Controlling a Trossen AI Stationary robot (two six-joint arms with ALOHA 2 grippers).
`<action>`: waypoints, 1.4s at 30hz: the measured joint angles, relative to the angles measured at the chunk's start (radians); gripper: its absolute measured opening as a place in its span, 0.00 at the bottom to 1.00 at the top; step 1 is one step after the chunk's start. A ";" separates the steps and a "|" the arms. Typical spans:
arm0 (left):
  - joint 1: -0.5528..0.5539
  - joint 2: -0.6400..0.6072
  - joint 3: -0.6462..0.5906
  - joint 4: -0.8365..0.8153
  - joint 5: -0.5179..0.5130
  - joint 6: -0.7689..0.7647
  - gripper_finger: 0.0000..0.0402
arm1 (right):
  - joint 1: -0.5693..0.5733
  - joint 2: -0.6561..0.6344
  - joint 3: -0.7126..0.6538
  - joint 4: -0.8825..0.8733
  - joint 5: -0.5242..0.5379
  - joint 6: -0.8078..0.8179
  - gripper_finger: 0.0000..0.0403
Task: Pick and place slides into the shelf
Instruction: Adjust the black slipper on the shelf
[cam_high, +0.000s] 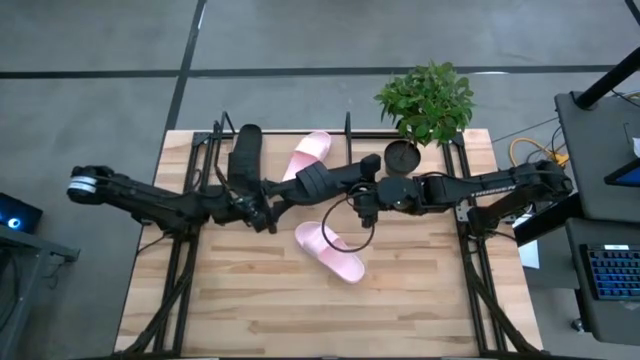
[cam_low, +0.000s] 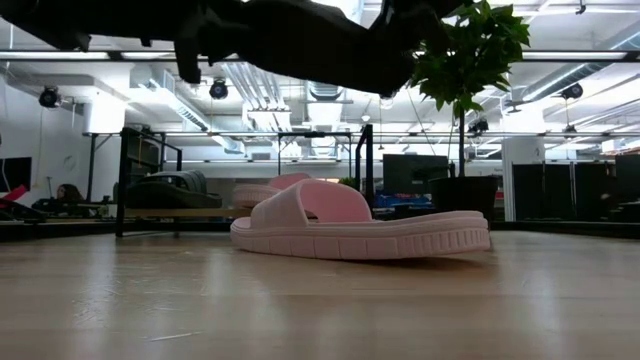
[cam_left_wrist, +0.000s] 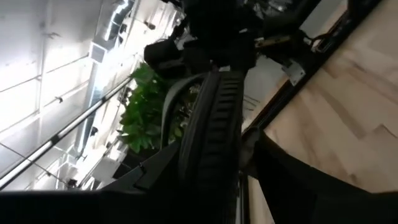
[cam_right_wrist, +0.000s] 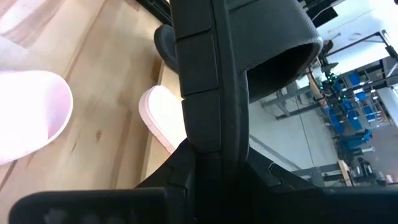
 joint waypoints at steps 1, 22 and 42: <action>-0.004 0.008 0.007 0.001 -0.018 0.001 0.44 | -0.001 0.000 0.000 0.001 -0.003 0.000 0.16; -0.051 0.024 0.034 0.001 -0.564 0.044 0.04 | 0.002 -0.027 0.004 0.077 0.095 0.096 0.48; -0.072 0.215 0.034 -0.211 -1.052 -0.027 0.04 | 0.000 -0.069 0.002 0.073 0.098 0.236 0.50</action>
